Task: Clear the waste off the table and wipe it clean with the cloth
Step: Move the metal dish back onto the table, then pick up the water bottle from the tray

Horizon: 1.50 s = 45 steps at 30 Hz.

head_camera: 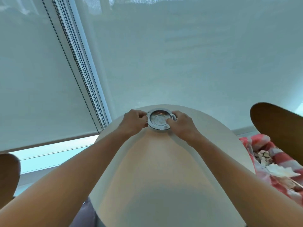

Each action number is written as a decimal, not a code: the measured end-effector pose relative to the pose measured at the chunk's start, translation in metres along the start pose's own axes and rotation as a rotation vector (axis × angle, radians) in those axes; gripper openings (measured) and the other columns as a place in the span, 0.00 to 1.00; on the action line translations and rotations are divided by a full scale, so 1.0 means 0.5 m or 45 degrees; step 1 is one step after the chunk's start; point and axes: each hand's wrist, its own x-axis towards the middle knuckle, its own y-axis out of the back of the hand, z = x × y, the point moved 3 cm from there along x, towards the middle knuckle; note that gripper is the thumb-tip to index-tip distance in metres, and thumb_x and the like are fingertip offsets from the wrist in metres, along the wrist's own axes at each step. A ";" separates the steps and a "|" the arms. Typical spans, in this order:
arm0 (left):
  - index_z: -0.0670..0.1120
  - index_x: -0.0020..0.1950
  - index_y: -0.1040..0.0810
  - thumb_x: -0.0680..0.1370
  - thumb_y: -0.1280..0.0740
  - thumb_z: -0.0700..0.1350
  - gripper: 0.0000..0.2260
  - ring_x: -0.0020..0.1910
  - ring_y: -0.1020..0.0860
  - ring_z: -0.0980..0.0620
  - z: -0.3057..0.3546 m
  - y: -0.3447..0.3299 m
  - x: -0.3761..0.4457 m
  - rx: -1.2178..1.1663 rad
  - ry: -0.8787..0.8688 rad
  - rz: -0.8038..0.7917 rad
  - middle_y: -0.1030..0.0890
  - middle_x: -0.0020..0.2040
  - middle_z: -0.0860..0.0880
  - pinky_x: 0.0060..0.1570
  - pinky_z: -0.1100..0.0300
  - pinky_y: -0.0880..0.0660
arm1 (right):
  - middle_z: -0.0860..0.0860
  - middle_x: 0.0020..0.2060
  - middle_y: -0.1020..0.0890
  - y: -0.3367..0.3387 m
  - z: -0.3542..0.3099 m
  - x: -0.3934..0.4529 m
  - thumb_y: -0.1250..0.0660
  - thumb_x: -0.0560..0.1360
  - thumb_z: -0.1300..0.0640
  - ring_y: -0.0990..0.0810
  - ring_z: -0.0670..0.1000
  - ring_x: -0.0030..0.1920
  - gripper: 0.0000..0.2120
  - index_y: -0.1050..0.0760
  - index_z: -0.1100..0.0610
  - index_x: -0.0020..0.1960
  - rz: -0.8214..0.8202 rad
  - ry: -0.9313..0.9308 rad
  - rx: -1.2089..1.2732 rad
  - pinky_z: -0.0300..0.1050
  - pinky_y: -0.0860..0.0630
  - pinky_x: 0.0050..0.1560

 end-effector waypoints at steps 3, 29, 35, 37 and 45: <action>0.58 0.41 0.20 0.78 0.35 0.42 0.11 0.38 0.16 0.56 0.004 -0.017 0.030 -0.003 0.020 -0.009 0.15 0.37 0.51 0.53 0.52 0.19 | 0.56 0.67 0.24 0.010 0.015 0.036 0.36 0.79 0.51 0.27 0.55 0.68 0.23 0.29 0.57 0.72 -0.010 -0.021 0.009 0.46 0.33 0.66; 0.53 0.47 0.32 0.77 0.35 0.47 0.06 0.43 0.32 0.52 0.030 -0.062 0.052 0.214 0.147 0.024 0.29 0.45 0.52 0.40 0.60 0.35 | 0.56 0.72 0.30 0.054 0.077 0.120 0.36 0.79 0.50 0.31 0.57 0.71 0.26 0.35 0.53 0.76 -0.121 0.126 -0.234 0.52 0.34 0.70; 0.50 0.70 0.25 0.79 0.34 0.53 0.20 0.62 0.24 0.49 0.054 0.000 0.008 0.464 0.157 0.098 0.20 0.62 0.51 0.66 0.48 0.29 | 0.55 0.75 0.34 0.080 0.036 0.099 0.40 0.80 0.44 0.34 0.58 0.73 0.29 0.38 0.53 0.77 -0.069 0.325 -0.514 0.53 0.38 0.71; 0.51 0.70 0.25 0.79 0.35 0.55 0.20 0.63 0.24 0.48 0.064 0.024 -0.022 0.601 0.129 0.161 0.20 0.62 0.51 0.66 0.49 0.30 | 0.55 0.76 0.34 0.083 0.010 0.085 0.40 0.80 0.42 0.35 0.57 0.74 0.30 0.39 0.53 0.78 -0.100 0.381 -0.491 0.53 0.38 0.71; 0.52 0.70 0.26 0.79 0.36 0.58 0.21 0.66 0.27 0.47 0.061 0.110 -0.168 0.790 0.139 0.377 0.22 0.65 0.49 0.66 0.50 0.32 | 0.54 0.75 0.33 0.043 -0.096 -0.006 0.45 0.77 0.33 0.33 0.56 0.73 0.35 0.40 0.51 0.78 -0.229 0.641 -0.398 0.59 0.34 0.71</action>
